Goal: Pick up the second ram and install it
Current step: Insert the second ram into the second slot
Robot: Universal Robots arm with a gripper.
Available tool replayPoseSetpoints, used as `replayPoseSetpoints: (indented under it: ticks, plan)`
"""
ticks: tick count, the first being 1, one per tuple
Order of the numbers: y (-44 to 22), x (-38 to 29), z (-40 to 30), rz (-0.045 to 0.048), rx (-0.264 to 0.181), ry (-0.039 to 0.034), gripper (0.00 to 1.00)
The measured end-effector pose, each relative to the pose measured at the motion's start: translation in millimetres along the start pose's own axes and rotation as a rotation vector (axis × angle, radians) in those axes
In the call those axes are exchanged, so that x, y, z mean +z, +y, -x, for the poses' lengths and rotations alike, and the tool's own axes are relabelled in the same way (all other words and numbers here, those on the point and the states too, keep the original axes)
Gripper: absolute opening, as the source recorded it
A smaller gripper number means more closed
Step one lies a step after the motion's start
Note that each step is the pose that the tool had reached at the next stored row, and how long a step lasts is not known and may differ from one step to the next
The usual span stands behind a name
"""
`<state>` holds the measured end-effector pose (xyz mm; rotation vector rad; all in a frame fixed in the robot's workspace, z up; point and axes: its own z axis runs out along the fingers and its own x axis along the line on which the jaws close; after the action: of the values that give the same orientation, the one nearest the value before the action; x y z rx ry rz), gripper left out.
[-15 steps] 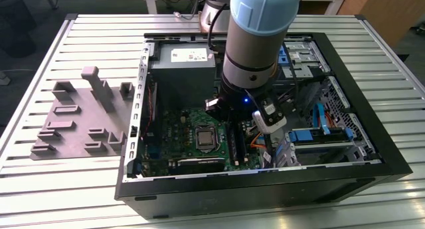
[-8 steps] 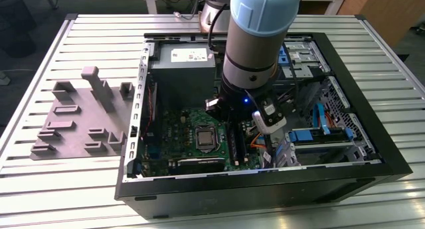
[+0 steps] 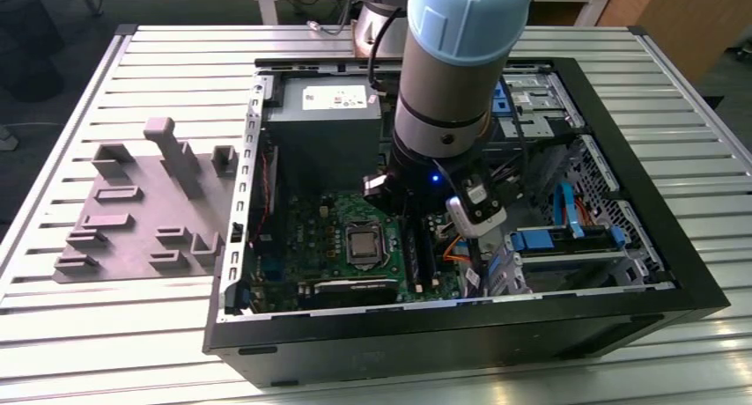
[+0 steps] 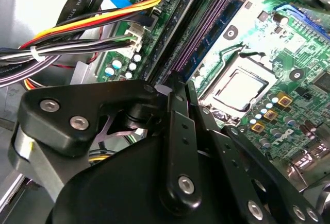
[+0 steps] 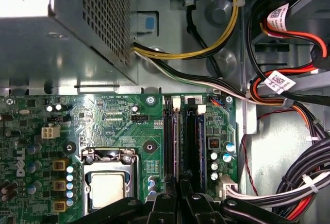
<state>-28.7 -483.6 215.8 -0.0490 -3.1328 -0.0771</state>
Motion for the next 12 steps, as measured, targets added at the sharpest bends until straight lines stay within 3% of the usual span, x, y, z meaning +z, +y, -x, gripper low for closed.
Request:
replayPoseSetpoints:
  ticks: [12]
  plan:
    - [0.2, -6.1, 0.1, 0.0019, 0.001, 0.0, 0.14]
